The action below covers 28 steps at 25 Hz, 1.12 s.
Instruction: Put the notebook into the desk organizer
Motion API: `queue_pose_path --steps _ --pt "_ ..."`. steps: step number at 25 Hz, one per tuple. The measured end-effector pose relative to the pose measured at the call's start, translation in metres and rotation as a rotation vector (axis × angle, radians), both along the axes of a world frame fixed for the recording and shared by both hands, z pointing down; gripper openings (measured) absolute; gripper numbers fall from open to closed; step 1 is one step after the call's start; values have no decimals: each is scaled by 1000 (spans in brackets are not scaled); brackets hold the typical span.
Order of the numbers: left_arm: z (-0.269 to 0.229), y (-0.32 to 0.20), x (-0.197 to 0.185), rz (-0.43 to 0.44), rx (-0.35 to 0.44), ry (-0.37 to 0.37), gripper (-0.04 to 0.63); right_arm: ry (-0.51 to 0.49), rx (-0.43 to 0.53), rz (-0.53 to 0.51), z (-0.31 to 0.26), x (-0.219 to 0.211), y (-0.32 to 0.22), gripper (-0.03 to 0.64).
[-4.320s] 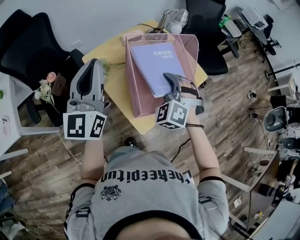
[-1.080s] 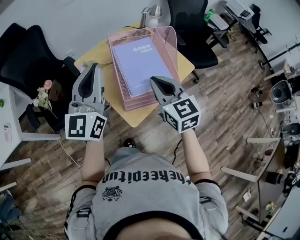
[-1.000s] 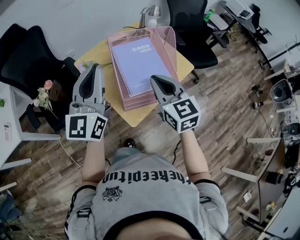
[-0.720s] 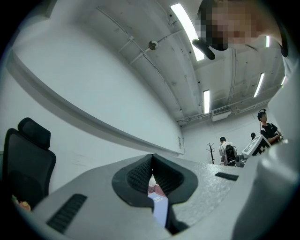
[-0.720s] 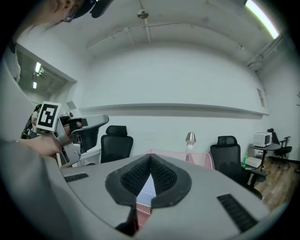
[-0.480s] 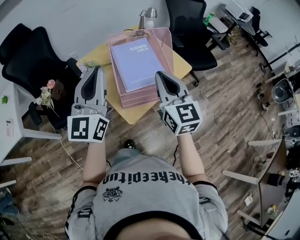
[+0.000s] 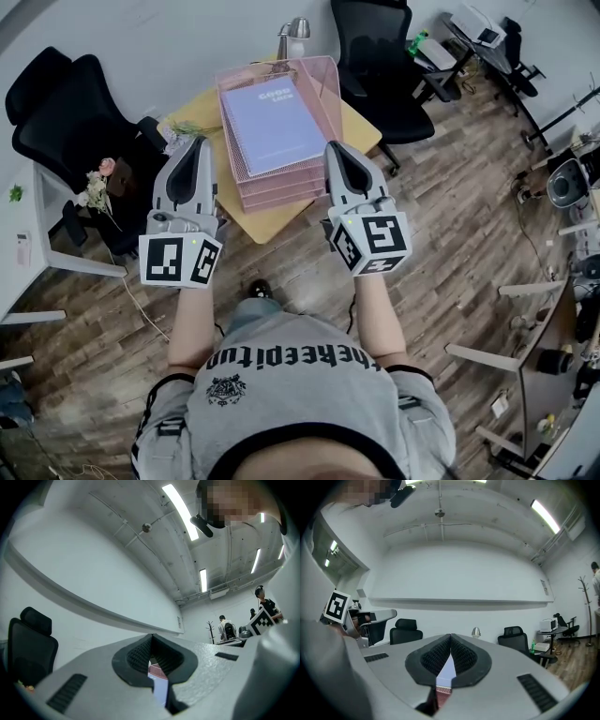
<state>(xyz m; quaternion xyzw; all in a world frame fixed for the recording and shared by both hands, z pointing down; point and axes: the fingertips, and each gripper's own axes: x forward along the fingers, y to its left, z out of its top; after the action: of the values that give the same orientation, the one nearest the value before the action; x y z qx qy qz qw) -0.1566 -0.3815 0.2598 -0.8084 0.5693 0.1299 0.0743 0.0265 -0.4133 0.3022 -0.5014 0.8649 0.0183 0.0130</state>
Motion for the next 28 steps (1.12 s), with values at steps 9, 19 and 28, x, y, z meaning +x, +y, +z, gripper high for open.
queue_pose_path --steps 9,19,28 --pt "-5 24 14 -13 12 -9 3 23 82 64 -18 24 28 2" --pt "-7 50 28 -43 16 -12 3 2 103 69 -27 44 56 2" --pt "-11 66 37 -49 24 -21 3 -21 118 68 -31 53 71 2"
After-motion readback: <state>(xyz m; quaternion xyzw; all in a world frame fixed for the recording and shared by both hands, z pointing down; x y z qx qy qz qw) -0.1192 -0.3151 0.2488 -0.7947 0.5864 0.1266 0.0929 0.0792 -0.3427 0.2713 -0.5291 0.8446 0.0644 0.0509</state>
